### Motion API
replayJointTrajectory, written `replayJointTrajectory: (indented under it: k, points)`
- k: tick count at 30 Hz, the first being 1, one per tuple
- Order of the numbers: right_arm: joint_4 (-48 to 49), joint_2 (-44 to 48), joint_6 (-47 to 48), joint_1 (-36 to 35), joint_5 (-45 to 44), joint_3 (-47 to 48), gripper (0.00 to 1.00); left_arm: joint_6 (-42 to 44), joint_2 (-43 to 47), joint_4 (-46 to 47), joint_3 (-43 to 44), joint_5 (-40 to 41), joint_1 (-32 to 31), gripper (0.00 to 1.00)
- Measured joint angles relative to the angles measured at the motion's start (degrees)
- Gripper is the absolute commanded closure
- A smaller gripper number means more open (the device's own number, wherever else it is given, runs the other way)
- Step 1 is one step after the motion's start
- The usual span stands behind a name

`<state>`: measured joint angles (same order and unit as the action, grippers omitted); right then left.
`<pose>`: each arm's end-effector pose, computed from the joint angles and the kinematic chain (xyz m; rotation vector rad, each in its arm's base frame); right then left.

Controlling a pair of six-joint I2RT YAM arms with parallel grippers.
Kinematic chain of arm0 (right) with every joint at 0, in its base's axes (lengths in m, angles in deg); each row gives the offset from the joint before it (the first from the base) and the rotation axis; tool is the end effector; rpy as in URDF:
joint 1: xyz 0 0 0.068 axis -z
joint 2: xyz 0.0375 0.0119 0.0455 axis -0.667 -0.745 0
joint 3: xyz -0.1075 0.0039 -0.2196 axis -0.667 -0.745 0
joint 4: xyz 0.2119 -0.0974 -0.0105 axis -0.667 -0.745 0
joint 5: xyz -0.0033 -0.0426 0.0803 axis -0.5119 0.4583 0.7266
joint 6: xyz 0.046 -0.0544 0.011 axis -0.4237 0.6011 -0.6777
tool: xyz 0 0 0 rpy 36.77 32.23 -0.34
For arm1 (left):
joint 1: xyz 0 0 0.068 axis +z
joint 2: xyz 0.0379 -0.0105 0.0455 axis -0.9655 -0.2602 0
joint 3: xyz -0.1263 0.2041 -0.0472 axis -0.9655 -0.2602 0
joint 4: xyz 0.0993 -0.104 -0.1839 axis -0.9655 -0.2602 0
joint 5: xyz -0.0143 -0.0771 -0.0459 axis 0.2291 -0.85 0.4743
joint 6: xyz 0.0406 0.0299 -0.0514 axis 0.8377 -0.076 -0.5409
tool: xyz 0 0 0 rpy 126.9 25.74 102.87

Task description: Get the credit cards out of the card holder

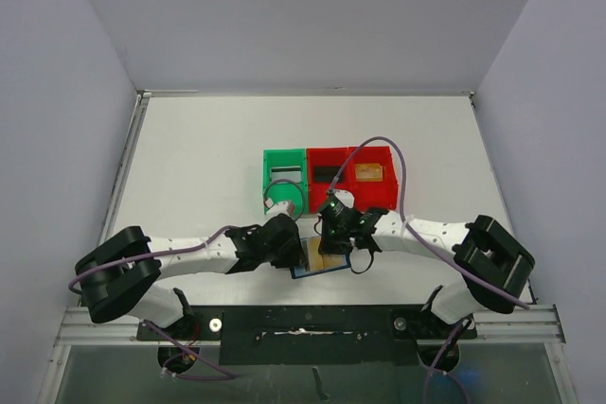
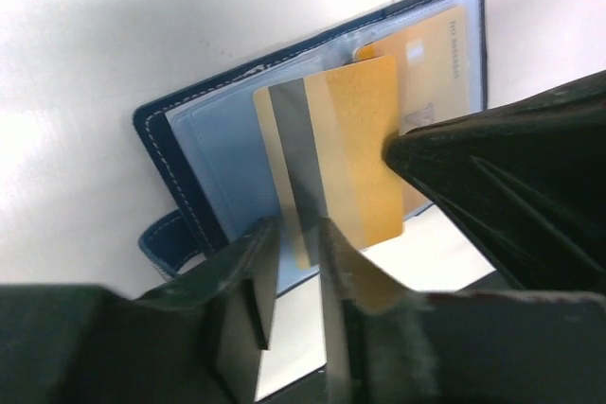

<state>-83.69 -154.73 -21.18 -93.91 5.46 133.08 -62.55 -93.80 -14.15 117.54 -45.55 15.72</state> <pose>0.1676 0.2081 0.1376 0.1142 2.7521 0.4990 0.1387 -0.2194 0.1235 -0.0541 2.6223 -0.6972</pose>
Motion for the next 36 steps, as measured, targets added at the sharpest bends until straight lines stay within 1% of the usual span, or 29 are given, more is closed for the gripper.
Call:
replayJointTrajectory:
  k: [1,2,9,13,14,15,17,19,21,24,30,36]
  points:
    - [0.2,0.2,-0.2,0.1,0.0,-0.5,0.99,0.0,0.1,0.0,0.1,0.0,-0.1,0.61]
    - [0.2,0.4,-0.3,0.3,0.0,-0.9,0.99,-0.2,0.5,0.1,0.1,0.0,-0.1,0.59]
    - [2.5,2.2,-1.9,1.4,0.3,-4.0,0.99,1.8,5.8,-1.9,0.1,0.5,0.4,0.58]
    - [3.0,3.2,-2.3,1.5,0.3,-5.1,0.98,2.8,7.2,-0.7,0.1,-0.1,1.0,0.68]
    - [3.1,3.5,-2.3,1.6,0.3,-5.4,0.96,3.0,7.0,-0.2,0.1,-0.5,1.3,0.70]
    - [3.1,3.6,-2.3,1.7,0.3,-5.6,0.92,3.0,6.6,0.1,0.1,-0.9,1.6,0.75]
    - [3.3,3.8,-2.7,1.9,0.4,-5.7,0.88,3.0,5.0,1.0,0.1,-2.0,2.1,0.79]
    - [3.3,4.2,-2.8,1.9,0.5,-6.0,0.82,3.0,2.7,1.1,0.1,-3.0,2.6,0.82]
    - [3.3,4.8,-2.8,2.1,0.7,-6.2,0.79,3.0,0.7,1.1,0.1,-3.9,2.8,0.85]
    - [3.3,5.6,-2.9,2.5,0.9,-6.4,0.70,2.8,-1.1,2.0,0.3,-5.0,2.9,0.94]
    - [4.0,5.8,-3.0,3.2,1.5,-7.0,0.68,1.6,-3.7,2.8,1.6,-5.7,3.1,0.97]
    - [6.8,4.5,-2.6,3.3,3.8,-7.0,0.69,1.2,-3.9,3.2,1.6,-5.8,3.1,0.97]
